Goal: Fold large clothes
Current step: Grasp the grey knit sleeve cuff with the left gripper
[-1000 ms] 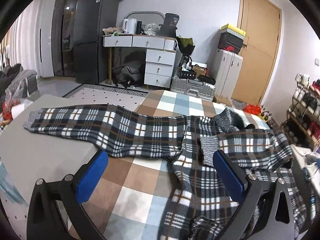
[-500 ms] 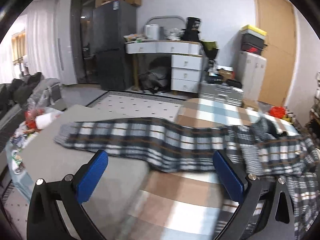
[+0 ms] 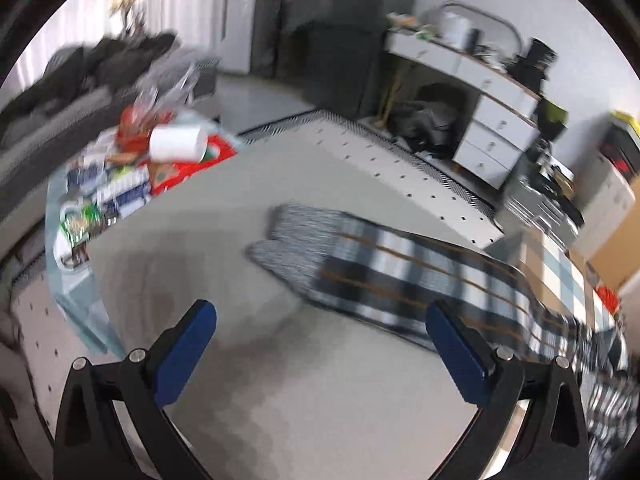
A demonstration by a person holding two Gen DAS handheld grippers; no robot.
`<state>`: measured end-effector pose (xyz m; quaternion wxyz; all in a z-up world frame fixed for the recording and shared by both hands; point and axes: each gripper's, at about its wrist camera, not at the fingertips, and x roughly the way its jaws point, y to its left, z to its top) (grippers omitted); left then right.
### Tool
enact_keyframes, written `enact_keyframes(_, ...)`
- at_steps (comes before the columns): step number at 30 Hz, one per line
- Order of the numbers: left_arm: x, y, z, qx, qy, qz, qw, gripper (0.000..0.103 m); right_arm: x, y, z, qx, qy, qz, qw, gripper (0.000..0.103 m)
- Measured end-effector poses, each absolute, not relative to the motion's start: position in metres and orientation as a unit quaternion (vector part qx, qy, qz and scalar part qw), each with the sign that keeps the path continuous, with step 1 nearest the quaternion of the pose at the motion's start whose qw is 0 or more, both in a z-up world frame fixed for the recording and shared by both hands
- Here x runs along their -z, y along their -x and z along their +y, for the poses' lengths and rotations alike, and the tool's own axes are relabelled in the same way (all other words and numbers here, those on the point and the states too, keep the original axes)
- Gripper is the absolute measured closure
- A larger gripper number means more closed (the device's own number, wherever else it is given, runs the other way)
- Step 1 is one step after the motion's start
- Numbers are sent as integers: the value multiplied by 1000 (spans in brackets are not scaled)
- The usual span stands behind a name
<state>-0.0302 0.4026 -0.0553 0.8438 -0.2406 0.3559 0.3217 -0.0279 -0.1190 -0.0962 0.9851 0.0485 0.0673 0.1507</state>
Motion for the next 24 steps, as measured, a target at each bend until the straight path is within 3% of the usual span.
enact_keyframes(11,100,28,462,-293,428,347,782,1,106,14,-118,-139,-41,87,986,0)
enact_keyframes(16,99,22,462,-279,447,338,780,2,109,11,-121,-146,-51,102,983,0)
enact_keyframes(18,99,19,462,-277,444,342,780,19,110,10,-121,-145,-50,103,983,0)
enact_keyframes(20,100,13,462,-275,428,352,786,29,110,9,-122,-139,-52,105,983,0)
enact_keyframes(24,104,3,460,-273,402,365,794,67,110,8,-124,-136,-54,109,983,0)
